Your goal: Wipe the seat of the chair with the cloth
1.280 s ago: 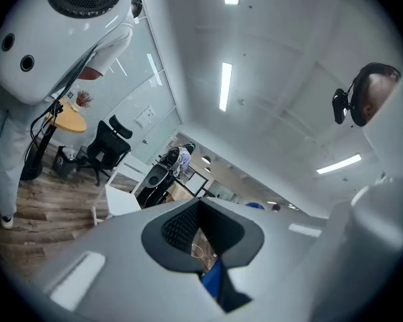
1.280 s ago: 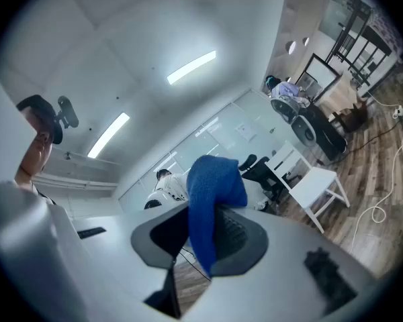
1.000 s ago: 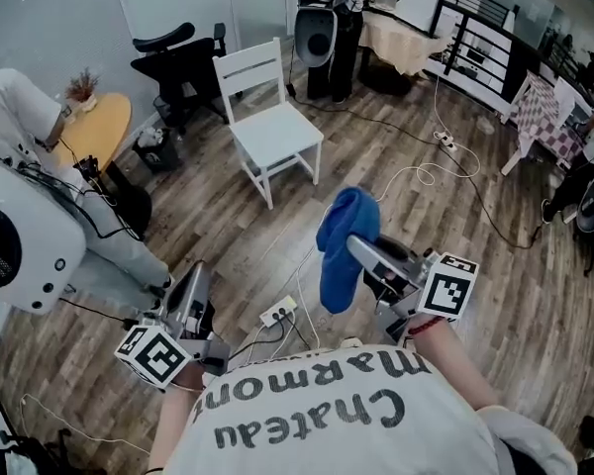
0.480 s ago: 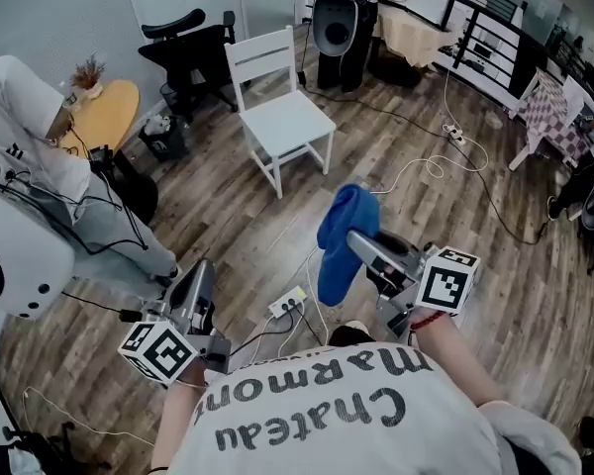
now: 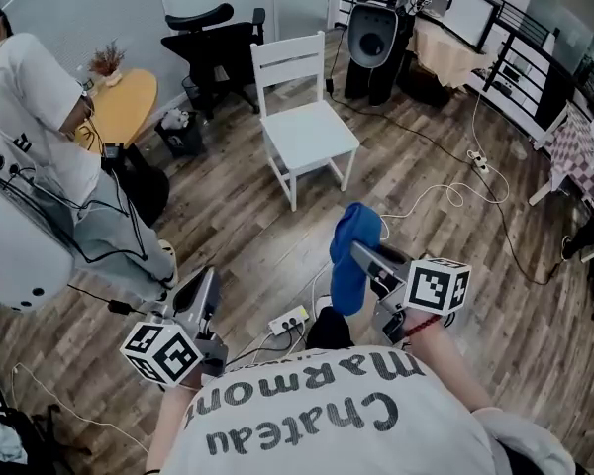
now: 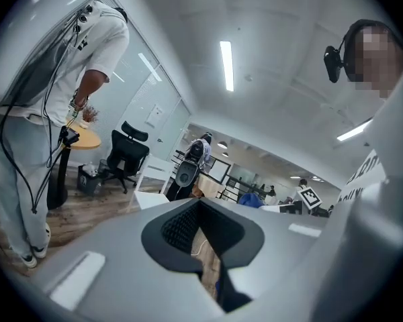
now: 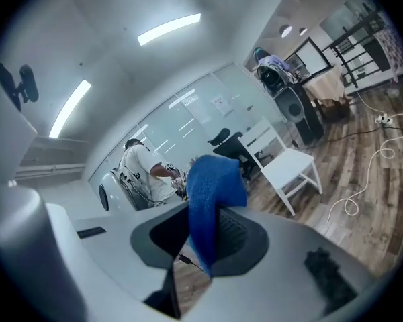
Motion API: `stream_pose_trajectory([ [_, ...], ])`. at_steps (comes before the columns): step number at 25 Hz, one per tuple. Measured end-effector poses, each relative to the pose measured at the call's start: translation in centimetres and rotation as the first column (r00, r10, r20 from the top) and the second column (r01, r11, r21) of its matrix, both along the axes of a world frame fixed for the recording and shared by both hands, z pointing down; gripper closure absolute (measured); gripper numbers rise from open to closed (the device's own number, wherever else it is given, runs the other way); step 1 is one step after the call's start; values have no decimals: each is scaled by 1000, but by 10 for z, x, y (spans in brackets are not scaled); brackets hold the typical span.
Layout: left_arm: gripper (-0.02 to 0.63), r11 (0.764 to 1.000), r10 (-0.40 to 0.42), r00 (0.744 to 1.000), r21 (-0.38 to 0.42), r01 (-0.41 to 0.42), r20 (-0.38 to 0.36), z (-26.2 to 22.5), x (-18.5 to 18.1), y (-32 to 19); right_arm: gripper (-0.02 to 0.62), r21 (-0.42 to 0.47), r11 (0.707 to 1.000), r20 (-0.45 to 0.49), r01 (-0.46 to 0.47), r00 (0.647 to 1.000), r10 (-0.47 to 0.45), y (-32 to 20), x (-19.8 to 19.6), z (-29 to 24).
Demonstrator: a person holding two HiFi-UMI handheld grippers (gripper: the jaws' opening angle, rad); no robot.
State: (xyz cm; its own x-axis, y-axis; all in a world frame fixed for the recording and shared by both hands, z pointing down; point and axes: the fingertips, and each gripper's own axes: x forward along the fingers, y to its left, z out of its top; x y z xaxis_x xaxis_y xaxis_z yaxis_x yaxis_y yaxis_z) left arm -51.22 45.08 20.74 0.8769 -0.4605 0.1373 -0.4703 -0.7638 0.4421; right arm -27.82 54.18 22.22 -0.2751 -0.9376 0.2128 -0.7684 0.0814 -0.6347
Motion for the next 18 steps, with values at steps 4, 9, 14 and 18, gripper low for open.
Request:
stream_pose_trajectory([
  [4,598,999,-46,999,-3,46,10,5,31,-46,505,39,999,17,23,1000,-23,-58,40,-6],
  [9,598,995,-60,998,-83,59,-11,4,88,-88,505,24,995,-34,98,995,-98,-105,83,-11],
  [14,598,993,-76,997,-86,76,1,5,141,-132,505,-1,985,-141,172,975,-170,-146,127,-11],
  [18,598,996,-74,997,-55,75,10,9,182,-170,505,-15,986,-163,167,972,-167,-175,178,-9],
])
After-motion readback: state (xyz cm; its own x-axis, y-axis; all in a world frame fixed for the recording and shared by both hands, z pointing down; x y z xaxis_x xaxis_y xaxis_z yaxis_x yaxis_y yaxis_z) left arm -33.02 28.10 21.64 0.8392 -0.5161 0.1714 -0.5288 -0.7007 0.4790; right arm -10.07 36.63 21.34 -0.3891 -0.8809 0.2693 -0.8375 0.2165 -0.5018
